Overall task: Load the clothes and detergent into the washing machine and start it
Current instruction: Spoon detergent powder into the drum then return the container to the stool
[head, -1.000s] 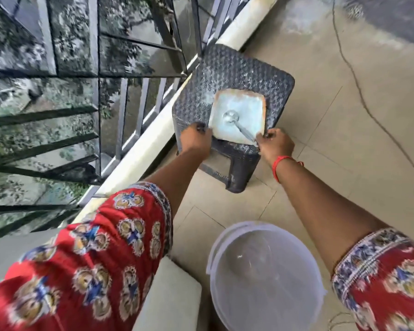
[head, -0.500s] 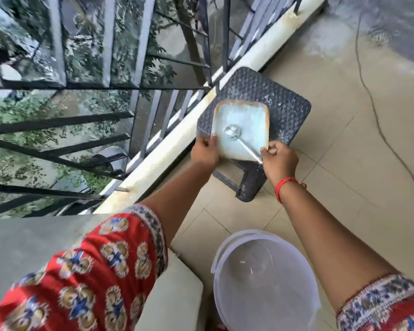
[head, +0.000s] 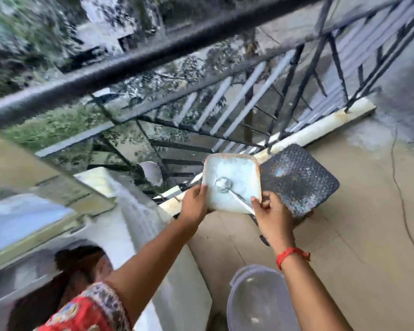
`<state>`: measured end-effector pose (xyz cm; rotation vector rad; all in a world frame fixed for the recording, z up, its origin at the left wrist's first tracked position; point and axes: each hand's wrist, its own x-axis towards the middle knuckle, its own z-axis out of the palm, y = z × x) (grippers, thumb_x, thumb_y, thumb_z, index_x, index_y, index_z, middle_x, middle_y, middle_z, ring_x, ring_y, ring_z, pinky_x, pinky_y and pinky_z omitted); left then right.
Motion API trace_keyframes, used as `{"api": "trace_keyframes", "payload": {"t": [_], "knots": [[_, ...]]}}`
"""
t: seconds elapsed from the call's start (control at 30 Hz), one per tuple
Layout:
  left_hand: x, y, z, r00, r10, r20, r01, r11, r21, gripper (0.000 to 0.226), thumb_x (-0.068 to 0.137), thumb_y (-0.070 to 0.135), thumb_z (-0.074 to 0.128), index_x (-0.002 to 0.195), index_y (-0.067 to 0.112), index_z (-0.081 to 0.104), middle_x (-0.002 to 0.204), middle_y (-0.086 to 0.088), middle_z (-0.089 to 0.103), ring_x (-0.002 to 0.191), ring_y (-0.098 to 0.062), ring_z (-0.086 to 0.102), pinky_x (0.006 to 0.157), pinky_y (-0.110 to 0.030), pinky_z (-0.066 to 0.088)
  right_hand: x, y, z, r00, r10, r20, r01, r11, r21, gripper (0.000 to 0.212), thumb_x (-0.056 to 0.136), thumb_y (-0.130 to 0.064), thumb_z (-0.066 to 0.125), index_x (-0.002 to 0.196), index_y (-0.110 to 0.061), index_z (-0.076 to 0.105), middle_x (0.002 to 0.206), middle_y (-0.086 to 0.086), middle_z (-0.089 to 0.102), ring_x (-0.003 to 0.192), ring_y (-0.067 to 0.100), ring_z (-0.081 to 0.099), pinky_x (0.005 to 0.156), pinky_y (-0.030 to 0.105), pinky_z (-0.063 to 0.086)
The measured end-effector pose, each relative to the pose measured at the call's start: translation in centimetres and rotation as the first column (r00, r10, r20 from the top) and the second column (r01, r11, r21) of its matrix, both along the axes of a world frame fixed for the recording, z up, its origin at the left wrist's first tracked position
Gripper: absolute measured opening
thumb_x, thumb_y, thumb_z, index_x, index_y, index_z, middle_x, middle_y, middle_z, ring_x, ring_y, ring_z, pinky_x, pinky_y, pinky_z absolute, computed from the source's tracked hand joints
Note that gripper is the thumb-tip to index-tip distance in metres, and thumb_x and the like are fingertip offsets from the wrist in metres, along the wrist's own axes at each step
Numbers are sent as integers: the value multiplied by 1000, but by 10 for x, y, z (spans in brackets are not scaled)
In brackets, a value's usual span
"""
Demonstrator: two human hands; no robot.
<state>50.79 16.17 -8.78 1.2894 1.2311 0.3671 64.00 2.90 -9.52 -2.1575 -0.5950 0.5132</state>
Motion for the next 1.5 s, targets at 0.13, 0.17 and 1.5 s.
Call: {"api": "trace_keyframes", "payload": {"t": [0.13, 0.17, 1.5], "knots": [[-85, -1, 29, 993, 95, 73, -97, 995, 27, 40, 98, 42, 46, 89, 7, 64, 87, -13, 64, 83, -27, 63, 70, -49, 59, -66, 0, 52, 957, 136, 255, -162, 983, 83, 49, 75, -32, 82, 115, -12, 61, 100, 8, 65, 90, 23, 60, 78, 29, 43], [-102, -2, 34, 990, 120, 75, -123, 992, 39, 38, 99, 41, 46, 88, 9, 64, 87, -15, 63, 83, -26, 61, 71, -53, 59, -78, 2, 58, 936, 185, 298, -214, 974, 68, 51, 73, -34, 83, 115, -14, 62, 103, 8, 61, 93, 24, 59, 82, 32, 45], [-483, -84, 77, 735, 674, 66, -670, 709, 218, 31, 103, 30, 41, 93, 18, 67, 89, 0, 72, 88, -19, 68, 80, -42, 53, -429, 57, 124, 484, 761, 432, -845, 534, 5, 20, 95, -13, 61, 110, -8, 72, 89, 8, 60, 84, 24, 63, 77, 17, 40]]}}
